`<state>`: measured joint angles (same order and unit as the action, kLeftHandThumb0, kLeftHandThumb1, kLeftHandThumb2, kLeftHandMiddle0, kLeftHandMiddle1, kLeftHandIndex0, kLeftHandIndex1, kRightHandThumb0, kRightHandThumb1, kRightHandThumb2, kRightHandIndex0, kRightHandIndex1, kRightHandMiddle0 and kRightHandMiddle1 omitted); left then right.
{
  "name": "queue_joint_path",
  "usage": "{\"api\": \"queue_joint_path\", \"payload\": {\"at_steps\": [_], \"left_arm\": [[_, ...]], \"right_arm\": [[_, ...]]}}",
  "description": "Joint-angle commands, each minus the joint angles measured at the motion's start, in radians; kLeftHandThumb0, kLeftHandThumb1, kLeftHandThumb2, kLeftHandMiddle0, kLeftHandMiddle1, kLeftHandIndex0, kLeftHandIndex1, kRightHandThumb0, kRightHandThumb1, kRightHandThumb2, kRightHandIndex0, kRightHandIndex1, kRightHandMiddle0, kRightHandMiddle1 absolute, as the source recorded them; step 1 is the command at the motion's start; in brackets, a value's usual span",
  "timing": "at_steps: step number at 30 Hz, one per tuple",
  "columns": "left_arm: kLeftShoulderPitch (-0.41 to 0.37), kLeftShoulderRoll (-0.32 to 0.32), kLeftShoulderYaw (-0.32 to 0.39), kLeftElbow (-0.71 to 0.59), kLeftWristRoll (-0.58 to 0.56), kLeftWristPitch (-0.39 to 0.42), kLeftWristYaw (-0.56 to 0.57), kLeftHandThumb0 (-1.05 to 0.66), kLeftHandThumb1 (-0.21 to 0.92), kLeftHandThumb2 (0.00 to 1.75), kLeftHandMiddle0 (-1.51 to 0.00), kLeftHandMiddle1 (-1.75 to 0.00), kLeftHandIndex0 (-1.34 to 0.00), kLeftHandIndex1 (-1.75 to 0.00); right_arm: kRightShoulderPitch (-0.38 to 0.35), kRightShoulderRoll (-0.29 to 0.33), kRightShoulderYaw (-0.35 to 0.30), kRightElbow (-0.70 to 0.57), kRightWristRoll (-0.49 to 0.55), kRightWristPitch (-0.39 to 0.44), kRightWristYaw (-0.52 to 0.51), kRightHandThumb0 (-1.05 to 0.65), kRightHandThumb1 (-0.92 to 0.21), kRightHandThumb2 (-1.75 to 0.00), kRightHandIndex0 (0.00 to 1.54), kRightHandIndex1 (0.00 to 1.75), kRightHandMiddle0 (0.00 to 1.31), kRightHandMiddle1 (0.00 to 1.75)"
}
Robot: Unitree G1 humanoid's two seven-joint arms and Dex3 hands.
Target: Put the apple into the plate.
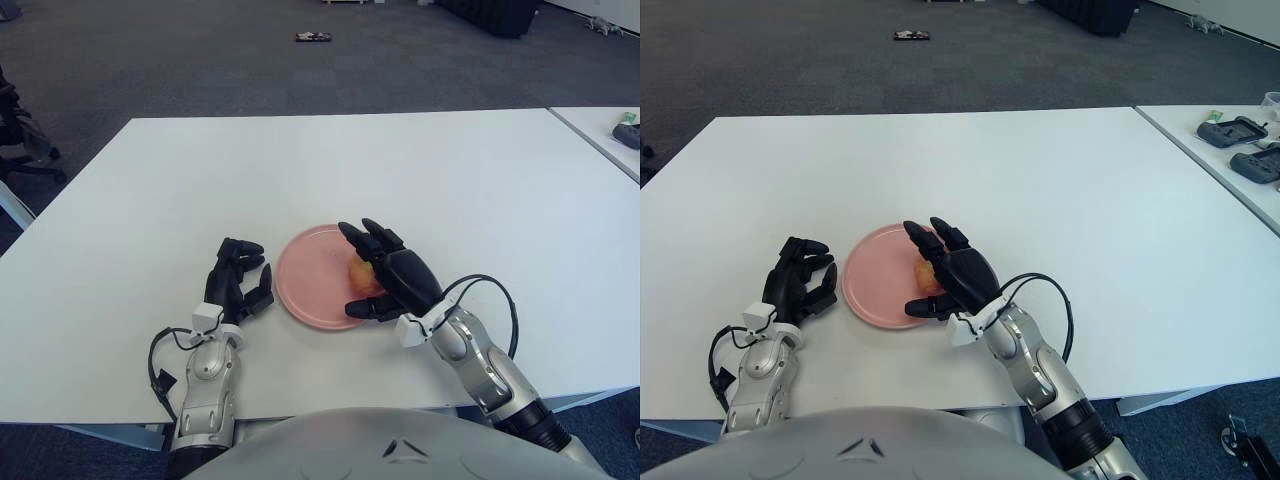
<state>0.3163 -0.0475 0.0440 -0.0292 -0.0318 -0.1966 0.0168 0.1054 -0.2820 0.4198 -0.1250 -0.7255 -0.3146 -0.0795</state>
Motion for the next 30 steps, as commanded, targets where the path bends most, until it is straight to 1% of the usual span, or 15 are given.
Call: {"api": "queue_joint_path", "payload": {"at_steps": [1, 6, 10, 14, 17, 19, 22, 23, 25, 28, 29, 30], "left_arm": [[0.007, -0.003, 0.002, 0.029, -0.001, 0.027, 0.007, -0.01, 0.55, 0.98, -0.47, -1.52, -0.36, -1.75], [0.009, -0.003, 0.0, 0.027, 0.002, 0.02, 0.006, -0.01, 0.54, 0.99, -0.46, -1.53, -0.37, -1.75], [0.01, -0.004, 0.0, 0.028, -0.006, 0.016, 0.001, -0.01, 0.53, 1.01, -0.46, -1.55, -0.37, -1.75], [0.01, -0.006, 0.0, 0.03, -0.01, 0.014, -0.001, -0.01, 0.52, 1.02, -0.45, -1.55, -0.37, -1.75], [0.01, -0.006, 0.001, 0.031, -0.01, 0.015, -0.001, -0.01, 0.52, 1.02, -0.46, -1.55, -0.38, -1.75], [0.01, -0.006, 0.001, 0.032, -0.008, 0.014, 0.0, -0.01, 0.52, 1.02, -0.46, -1.54, -0.38, -1.75], [0.01, -0.004, 0.001, 0.032, -0.005, 0.011, 0.0, -0.01, 0.52, 1.02, -0.45, -1.55, -0.38, -1.75], [0.01, -0.004, 0.001, 0.033, -0.006, 0.01, 0.0, -0.01, 0.52, 1.02, -0.45, -1.55, -0.38, -1.75], [0.01, -0.003, 0.0, 0.034, -0.007, 0.007, -0.004, -0.01, 0.52, 1.02, -0.46, -1.55, -0.38, -1.75], [0.009, -0.002, 0.0, 0.038, -0.008, -0.002, -0.006, -0.01, 0.52, 1.02, -0.46, -1.55, -0.38, -1.75], [0.009, -0.001, 0.0, 0.04, -0.008, -0.005, -0.007, -0.01, 0.52, 1.02, -0.46, -1.55, -0.37, -1.75], [0.009, -0.001, 0.0, 0.041, -0.008, -0.007, -0.007, -0.01, 0.52, 1.02, -0.46, -1.55, -0.37, -1.75]], "right_arm": [[0.024, 0.005, -0.039, 0.011, 0.058, -0.04, -0.047, -1.05, -0.92, -0.56, 0.0, 0.0, 0.0, 0.0], [0.054, 0.009, -0.068, -0.003, 0.097, -0.046, -0.058, -1.05, -0.92, -0.52, 0.0, 0.0, 0.0, 0.0], [0.078, 0.029, -0.098, -0.034, 0.17, -0.053, -0.052, -1.05, -0.92, -0.44, 0.0, 0.0, 0.0, 0.0], [0.079, 0.061, -0.125, -0.048, 0.248, -0.092, -0.068, -1.05, -0.92, -0.36, 0.0, 0.0, 0.0, 0.0], [0.075, 0.121, -0.144, -0.008, 0.316, -0.165, -0.127, -1.05, -0.92, -0.31, 0.0, 0.0, 0.0, 0.0], [0.078, 0.146, -0.155, 0.004, 0.351, -0.19, -0.142, -1.05, -0.92, -0.28, 0.0, 0.0, 0.0, 0.0], [0.081, 0.176, -0.18, 0.04, 0.395, -0.237, -0.168, -1.05, -0.88, -0.24, 0.0, 0.0, 0.0, 0.0], [0.081, 0.186, -0.196, 0.065, 0.397, -0.262, -0.192, -1.05, -0.87, -0.23, 0.0, 0.0, 0.0, 0.0], [0.068, 0.228, -0.239, 0.116, 0.386, -0.314, -0.27, -1.05, -0.85, -0.22, 0.0, 0.0, 0.0, 0.0], [0.023, 0.267, -0.287, 0.205, 0.38, -0.403, -0.35, -1.03, -0.83, -0.22, 0.0, 0.0, 0.0, 0.0], [0.009, 0.276, -0.299, 0.23, 0.381, -0.431, -0.368, -1.02, -0.8, -0.25, 0.0, 0.0, 0.0, 0.0], [0.0, 0.282, -0.306, 0.248, 0.379, -0.45, -0.379, -1.0, -0.73, -0.38, 0.0, 0.0, 0.0, 0.0]]}}
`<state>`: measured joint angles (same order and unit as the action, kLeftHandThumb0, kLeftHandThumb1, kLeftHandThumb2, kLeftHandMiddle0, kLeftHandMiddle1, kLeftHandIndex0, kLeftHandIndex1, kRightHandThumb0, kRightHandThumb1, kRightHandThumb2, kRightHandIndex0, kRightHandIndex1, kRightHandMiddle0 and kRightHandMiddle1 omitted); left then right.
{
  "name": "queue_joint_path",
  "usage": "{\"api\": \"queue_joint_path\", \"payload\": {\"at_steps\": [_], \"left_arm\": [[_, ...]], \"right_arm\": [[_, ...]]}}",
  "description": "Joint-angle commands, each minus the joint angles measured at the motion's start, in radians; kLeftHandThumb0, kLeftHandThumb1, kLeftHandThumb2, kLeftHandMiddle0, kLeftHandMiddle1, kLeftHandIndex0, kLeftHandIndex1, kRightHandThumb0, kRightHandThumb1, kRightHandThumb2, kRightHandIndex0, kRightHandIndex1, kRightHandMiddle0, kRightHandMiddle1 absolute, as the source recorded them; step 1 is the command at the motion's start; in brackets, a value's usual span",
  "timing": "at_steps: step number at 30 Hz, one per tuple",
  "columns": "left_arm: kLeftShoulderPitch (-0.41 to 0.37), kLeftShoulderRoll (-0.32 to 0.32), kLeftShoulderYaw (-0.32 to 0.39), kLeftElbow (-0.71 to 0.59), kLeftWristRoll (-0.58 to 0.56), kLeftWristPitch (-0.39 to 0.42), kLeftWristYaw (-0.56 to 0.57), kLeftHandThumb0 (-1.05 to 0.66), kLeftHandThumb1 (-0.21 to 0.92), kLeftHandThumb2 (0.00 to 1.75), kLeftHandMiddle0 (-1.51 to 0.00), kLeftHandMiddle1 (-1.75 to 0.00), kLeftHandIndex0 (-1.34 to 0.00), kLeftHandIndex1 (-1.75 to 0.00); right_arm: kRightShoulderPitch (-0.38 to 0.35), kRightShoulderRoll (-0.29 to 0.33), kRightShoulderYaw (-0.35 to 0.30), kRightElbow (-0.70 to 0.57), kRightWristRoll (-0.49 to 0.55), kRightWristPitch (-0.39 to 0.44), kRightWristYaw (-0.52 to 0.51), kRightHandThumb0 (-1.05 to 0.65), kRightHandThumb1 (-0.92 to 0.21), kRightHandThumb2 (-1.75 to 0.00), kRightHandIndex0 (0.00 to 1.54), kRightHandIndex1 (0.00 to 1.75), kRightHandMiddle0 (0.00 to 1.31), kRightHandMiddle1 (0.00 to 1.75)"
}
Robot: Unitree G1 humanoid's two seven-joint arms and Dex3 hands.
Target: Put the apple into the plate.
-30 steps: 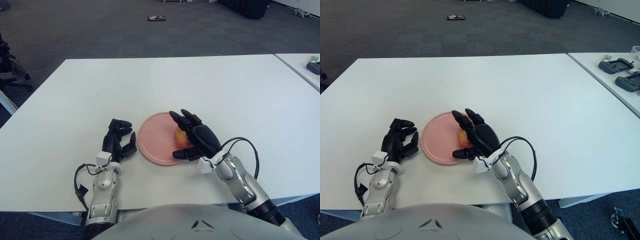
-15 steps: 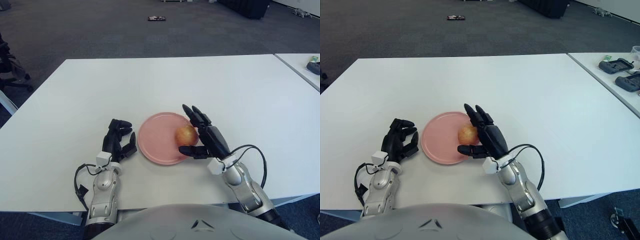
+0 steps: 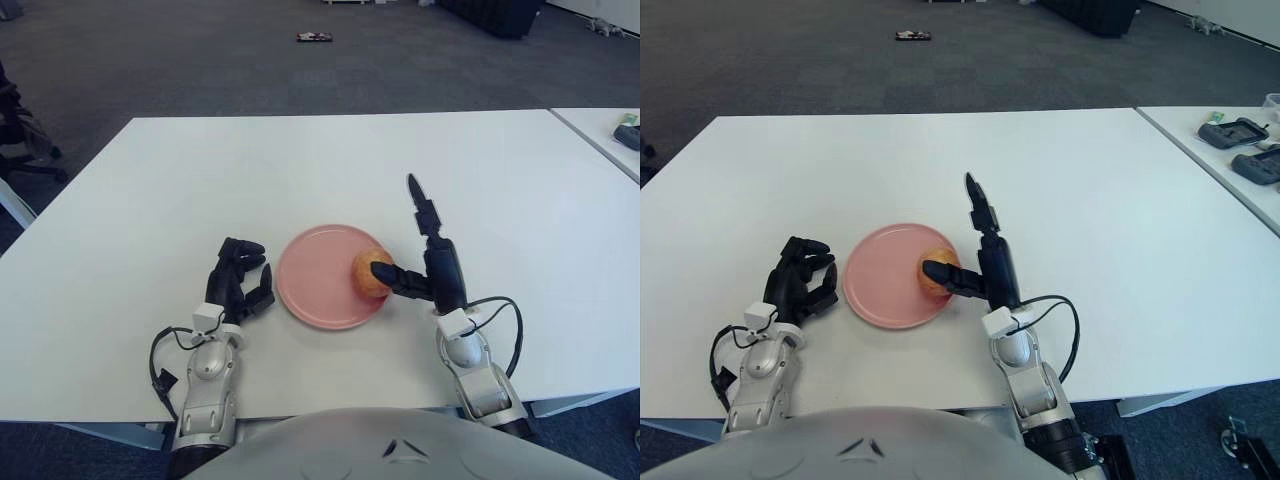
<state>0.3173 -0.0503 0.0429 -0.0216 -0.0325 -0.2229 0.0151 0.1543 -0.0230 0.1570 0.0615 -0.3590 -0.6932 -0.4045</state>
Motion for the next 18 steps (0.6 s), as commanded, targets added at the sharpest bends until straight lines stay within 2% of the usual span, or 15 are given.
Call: {"api": "queue_joint_path", "payload": {"at_steps": [1, 2, 3, 4, 5, 6, 7, 8, 9, 10, 11, 13, 14, 15, 18], "left_arm": [[0.008, 0.002, 0.001, 0.034, -0.007, 0.015, -0.006, -0.01, 0.52, 1.02, -0.46, -1.55, -0.37, -1.75], [0.008, 0.002, 0.001, 0.036, -0.007, 0.01, -0.006, -0.01, 0.52, 1.02, -0.46, -1.55, -0.37, -1.75], [0.009, 0.002, 0.001, 0.038, -0.006, 0.006, -0.006, -0.01, 0.52, 1.02, -0.46, -1.55, -0.37, -1.75], [0.009, 0.002, 0.001, 0.039, -0.005, 0.003, -0.006, -0.01, 0.52, 1.03, -0.46, -1.55, -0.38, -1.75], [0.009, 0.003, 0.001, 0.04, -0.005, 0.001, -0.006, -0.01, 0.52, 1.03, -0.46, -1.56, -0.38, -1.75], [0.009, 0.003, 0.001, 0.041, -0.004, 0.0, -0.005, -0.01, 0.52, 1.03, -0.46, -1.56, -0.38, -1.75], [0.009, 0.003, 0.001, 0.043, -0.004, -0.001, -0.004, -0.01, 0.52, 1.03, -0.45, -1.56, -0.38, -1.75], [0.009, 0.003, 0.002, 0.044, -0.004, -0.002, -0.004, -0.01, 0.52, 1.03, -0.45, -1.56, -0.38, -1.75], [0.008, 0.003, 0.002, 0.045, -0.004, -0.002, -0.004, -0.01, 0.52, 1.03, -0.45, -1.56, -0.38, -1.75], [0.008, 0.004, 0.002, 0.046, -0.004, -0.003, -0.004, -0.01, 0.52, 1.03, -0.45, -1.56, -0.38, -1.75], [0.008, 0.004, 0.003, 0.047, -0.004, -0.003, -0.004, -0.01, 0.52, 1.03, -0.45, -1.57, -0.38, -1.75], [0.006, 0.006, 0.003, 0.05, -0.005, -0.004, -0.005, -0.01, 0.52, 1.03, -0.45, -1.57, -0.38, -1.75], [0.006, 0.007, 0.003, 0.051, -0.005, -0.004, -0.006, -0.01, 0.52, 1.03, -0.45, -1.56, -0.38, -1.75], [0.006, 0.008, 0.003, 0.052, -0.005, -0.004, -0.006, -0.01, 0.52, 1.02, -0.45, -1.56, -0.38, -1.75], [0.005, 0.009, 0.003, 0.053, -0.005, -0.004, -0.007, -0.01, 0.52, 1.02, -0.45, -1.56, -0.37, -1.75]], "right_arm": [[-0.052, 0.037, -0.049, 0.072, 0.025, -0.091, -0.063, -0.99, -0.68, -0.47, 0.0, 0.0, 0.0, 0.0], [-0.042, 0.069, -0.055, 0.064, 0.053, -0.095, -0.076, -0.94, -0.59, -0.6, 0.0, 0.0, 0.0, 0.0], [-0.034, 0.092, -0.06, 0.059, 0.072, -0.099, -0.085, -0.88, -0.54, -0.7, 0.02, 0.04, 0.0, 0.13], [-0.019, 0.113, -0.068, 0.05, 0.087, -0.096, -0.095, -0.79, -0.48, -0.82, 0.01, 0.18, 0.0, 0.36], [-0.009, 0.124, -0.074, 0.046, 0.094, -0.094, -0.1, -0.74, -0.47, -0.87, 0.01, 0.27, 0.0, 0.5], [0.003, 0.136, -0.086, 0.041, 0.096, -0.073, -0.111, -0.67, -0.46, -0.94, 0.01, 0.4, 0.0, 0.71], [0.012, 0.146, -0.096, 0.039, 0.097, -0.058, -0.118, -0.64, -0.53, -0.97, 0.0, 0.64, 0.0, 0.97], [0.011, 0.162, -0.107, 0.03, 0.108, -0.014, -0.123, -0.63, -0.55, -0.99, 0.0, 0.72, 0.0, 1.07], [0.01, 0.175, -0.116, 0.023, 0.114, 0.016, -0.125, -0.58, -0.6, -0.94, 0.02, 0.86, 0.06, 1.2], [0.006, 0.183, -0.125, 0.023, 0.127, 0.035, -0.125, -0.5, -0.66, -0.86, 0.04, 1.06, 0.14, 1.4], [0.004, 0.186, -0.13, 0.023, 0.135, 0.048, -0.125, -0.46, -0.69, -0.83, 0.1, 1.23, 0.2, 1.52], [-0.013, 0.191, -0.146, 0.043, 0.141, 0.05, -0.145, -0.42, -0.7, -0.83, 0.2, 1.4, 0.26, 1.63], [-0.019, 0.192, -0.151, 0.05, 0.136, 0.048, -0.156, -0.41, -0.68, -0.86, 0.33, 1.48, 0.3, 1.67], [-0.023, 0.193, -0.154, 0.054, 0.132, 0.047, -0.163, -0.41, -0.65, -0.89, 0.45, 1.53, 0.33, 1.7], [-0.031, 0.178, -0.153, 0.072, 0.11, 0.035, -0.172, -0.41, -0.61, -0.95, 0.65, 1.62, 0.38, 1.73]]}}
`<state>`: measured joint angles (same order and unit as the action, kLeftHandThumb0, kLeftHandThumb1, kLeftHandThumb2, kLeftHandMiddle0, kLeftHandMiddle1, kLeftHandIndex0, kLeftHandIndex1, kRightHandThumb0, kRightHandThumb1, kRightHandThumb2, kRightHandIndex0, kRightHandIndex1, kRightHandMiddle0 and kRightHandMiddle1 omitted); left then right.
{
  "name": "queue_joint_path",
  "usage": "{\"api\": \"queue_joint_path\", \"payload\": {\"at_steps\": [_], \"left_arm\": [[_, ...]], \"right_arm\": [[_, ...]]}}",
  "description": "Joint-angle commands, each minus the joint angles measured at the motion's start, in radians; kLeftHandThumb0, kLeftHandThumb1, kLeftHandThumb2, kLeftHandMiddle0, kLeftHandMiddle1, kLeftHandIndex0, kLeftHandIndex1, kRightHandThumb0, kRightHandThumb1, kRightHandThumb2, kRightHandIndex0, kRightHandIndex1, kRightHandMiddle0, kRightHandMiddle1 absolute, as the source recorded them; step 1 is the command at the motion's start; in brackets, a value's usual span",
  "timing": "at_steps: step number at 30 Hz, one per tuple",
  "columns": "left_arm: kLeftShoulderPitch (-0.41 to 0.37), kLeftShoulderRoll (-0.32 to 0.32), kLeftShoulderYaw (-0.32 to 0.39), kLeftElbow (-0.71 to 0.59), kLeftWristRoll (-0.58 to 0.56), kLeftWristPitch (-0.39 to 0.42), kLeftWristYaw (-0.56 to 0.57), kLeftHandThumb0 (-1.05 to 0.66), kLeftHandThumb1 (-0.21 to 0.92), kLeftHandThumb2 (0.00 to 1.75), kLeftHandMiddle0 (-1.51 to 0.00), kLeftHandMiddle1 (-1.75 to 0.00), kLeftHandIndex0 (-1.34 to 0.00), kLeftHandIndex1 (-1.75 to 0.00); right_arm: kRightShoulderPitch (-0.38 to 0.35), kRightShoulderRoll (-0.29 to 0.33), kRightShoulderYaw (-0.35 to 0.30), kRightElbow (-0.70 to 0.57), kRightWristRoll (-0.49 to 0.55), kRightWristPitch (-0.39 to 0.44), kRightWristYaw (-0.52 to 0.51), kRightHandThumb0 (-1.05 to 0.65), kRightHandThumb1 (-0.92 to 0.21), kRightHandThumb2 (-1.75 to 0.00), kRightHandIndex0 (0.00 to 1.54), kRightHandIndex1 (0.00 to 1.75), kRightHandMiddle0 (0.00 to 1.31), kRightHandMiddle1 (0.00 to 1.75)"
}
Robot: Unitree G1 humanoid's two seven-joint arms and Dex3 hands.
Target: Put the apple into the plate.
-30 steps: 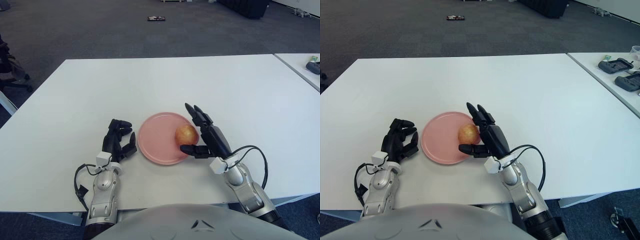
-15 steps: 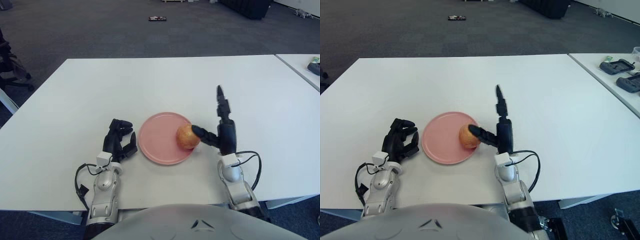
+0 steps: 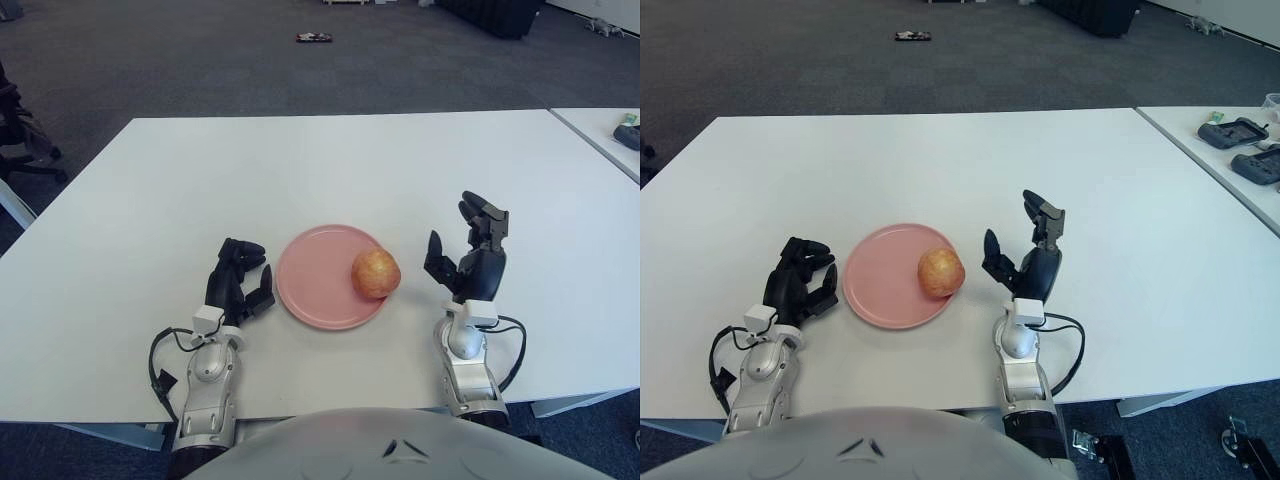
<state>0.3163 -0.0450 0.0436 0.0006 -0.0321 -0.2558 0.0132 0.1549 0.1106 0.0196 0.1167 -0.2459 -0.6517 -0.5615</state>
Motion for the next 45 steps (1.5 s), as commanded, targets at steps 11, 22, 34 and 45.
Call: {"api": "queue_joint_path", "payload": {"at_steps": [11, 22, 34, 45], "left_arm": [[0.003, 0.006, 0.002, 0.037, -0.004, 0.03, -0.003, -0.01, 0.53, 1.02, -0.44, -1.57, -0.37, -1.75], [0.002, 0.006, 0.0, 0.036, 0.009, 0.029, 0.005, -0.01, 0.52, 1.02, -0.45, -1.56, -0.37, -1.75], [0.004, 0.004, 0.001, 0.033, -0.001, 0.035, 0.001, -0.01, 0.53, 1.01, -0.45, -1.55, -0.37, -1.75], [0.004, 0.004, 0.002, 0.032, -0.012, 0.036, -0.007, -0.01, 0.53, 1.01, -0.44, -1.56, -0.37, -1.75]], "right_arm": [[-0.008, 0.013, 0.005, 0.001, 0.037, 0.085, 0.085, -0.42, -0.52, -1.07, 0.89, 1.74, 0.45, 1.75], [0.02, -0.016, 0.015, -0.024, 0.077, 0.17, 0.226, -0.42, -0.52, -1.08, 0.91, 1.75, 0.46, 1.75], [0.056, -0.038, 0.022, -0.077, 0.055, 0.274, 0.304, -0.42, -0.51, -1.08, 0.91, 1.75, 0.46, 1.75], [0.104, -0.038, 0.037, -0.16, 0.092, 0.444, 0.382, -0.42, -0.52, -1.07, 0.92, 1.69, 0.45, 1.75]]}}
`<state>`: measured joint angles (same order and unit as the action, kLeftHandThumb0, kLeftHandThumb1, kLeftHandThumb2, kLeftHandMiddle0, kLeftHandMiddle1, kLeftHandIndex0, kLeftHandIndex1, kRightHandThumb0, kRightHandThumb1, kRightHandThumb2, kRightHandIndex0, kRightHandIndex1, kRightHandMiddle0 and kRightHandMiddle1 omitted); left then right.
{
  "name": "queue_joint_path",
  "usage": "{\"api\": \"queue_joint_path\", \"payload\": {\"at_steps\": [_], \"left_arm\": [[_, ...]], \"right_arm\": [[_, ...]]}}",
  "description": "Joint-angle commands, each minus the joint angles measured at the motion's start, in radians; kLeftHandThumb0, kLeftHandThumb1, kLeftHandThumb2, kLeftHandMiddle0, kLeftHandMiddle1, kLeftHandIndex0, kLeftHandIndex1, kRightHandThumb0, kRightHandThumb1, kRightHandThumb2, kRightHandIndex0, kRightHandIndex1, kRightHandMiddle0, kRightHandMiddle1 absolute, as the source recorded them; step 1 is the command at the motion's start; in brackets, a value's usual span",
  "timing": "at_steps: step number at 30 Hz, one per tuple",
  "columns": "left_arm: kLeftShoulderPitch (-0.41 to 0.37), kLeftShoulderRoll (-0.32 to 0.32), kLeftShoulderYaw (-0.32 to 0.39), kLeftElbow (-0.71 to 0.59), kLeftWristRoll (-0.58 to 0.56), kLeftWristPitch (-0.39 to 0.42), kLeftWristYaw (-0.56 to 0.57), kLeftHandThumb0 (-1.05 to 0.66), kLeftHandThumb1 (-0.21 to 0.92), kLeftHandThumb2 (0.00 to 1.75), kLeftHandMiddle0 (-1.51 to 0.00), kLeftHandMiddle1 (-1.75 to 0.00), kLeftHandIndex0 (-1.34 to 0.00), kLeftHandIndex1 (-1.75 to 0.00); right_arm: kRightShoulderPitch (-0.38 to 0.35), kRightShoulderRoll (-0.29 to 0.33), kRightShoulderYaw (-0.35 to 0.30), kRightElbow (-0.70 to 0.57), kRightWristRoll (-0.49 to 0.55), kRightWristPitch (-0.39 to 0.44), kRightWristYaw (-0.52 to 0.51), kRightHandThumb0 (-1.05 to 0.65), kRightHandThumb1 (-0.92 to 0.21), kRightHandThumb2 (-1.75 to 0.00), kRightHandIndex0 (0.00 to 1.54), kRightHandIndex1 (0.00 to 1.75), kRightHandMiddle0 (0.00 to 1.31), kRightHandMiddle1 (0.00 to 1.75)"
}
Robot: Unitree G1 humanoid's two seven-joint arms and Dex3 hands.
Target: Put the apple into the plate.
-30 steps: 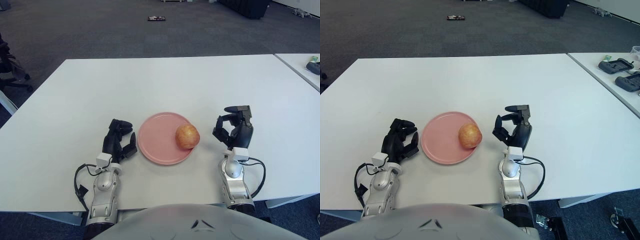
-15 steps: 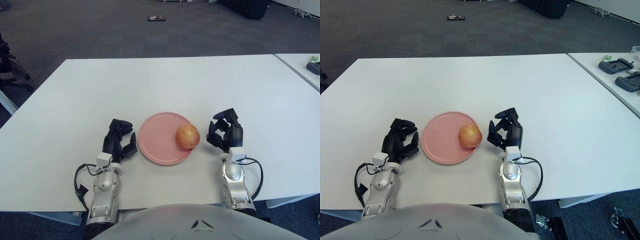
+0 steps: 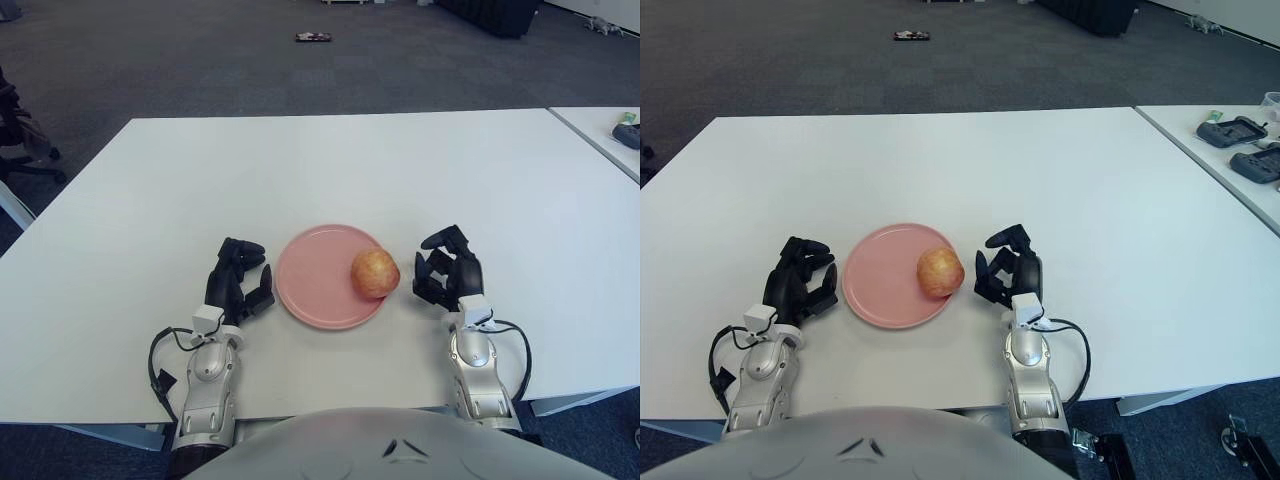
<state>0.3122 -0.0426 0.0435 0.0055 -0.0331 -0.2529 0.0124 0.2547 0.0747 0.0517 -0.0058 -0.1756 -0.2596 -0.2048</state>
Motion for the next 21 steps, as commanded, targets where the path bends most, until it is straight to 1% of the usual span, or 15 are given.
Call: {"api": "queue_joint_path", "payload": {"at_steps": [1, 2, 5, 9, 11, 18, 21], "left_arm": [[0.008, 0.002, 0.002, 0.026, -0.01, 0.034, -0.007, -0.01, 0.53, 1.01, -0.44, -1.56, -0.37, -1.75], [0.008, 0.002, 0.002, 0.026, -0.01, 0.034, -0.007, -0.01, 0.53, 1.01, -0.44, -1.56, -0.38, -1.75], [0.008, 0.003, 0.002, 0.025, -0.006, 0.035, -0.004, -0.01, 0.53, 1.01, -0.44, -1.56, -0.37, -1.75], [0.008, 0.003, 0.002, 0.025, -0.005, 0.034, -0.003, -0.01, 0.53, 1.01, -0.44, -1.56, -0.37, -1.75], [0.007, 0.004, 0.004, 0.026, -0.004, 0.032, -0.002, -0.01, 0.54, 1.01, -0.44, -1.56, -0.37, -1.75], [0.008, 0.006, 0.005, 0.026, -0.007, 0.03, -0.006, -0.01, 0.54, 1.0, -0.44, -1.56, -0.37, -1.75], [0.008, 0.007, 0.005, 0.025, -0.006, 0.03, -0.005, -0.01, 0.54, 1.0, -0.44, -1.56, -0.36, -1.75]], "right_arm": [[0.009, -0.004, 0.005, -0.048, 0.033, 0.077, 0.041, -0.42, -0.52, -1.07, 0.91, 1.68, 0.45, 1.75], [0.012, -0.005, 0.005, -0.056, 0.04, 0.094, 0.051, -0.42, -0.52, -1.07, 0.9, 1.69, 0.45, 1.75], [0.019, -0.013, 0.007, -0.094, 0.099, 0.182, 0.12, -0.42, -0.52, -1.07, 0.88, 1.72, 0.45, 1.75], [0.026, -0.017, 0.002, -0.122, 0.14, 0.239, 0.16, -0.42, -0.51, -1.08, 0.87, 1.74, 0.46, 1.75], [0.031, -0.02, 0.002, -0.142, 0.149, 0.283, 0.174, -0.42, -0.51, -1.08, 0.87, 1.74, 0.46, 1.75], [0.037, -0.028, 0.005, -0.168, 0.136, 0.34, 0.179, -0.41, -0.53, -1.06, 0.86, 1.73, 0.44, 1.75], [0.041, -0.028, 0.004, -0.173, 0.133, 0.346, 0.178, -0.41, -0.54, -1.05, 0.85, 1.72, 0.44, 1.75]]}}
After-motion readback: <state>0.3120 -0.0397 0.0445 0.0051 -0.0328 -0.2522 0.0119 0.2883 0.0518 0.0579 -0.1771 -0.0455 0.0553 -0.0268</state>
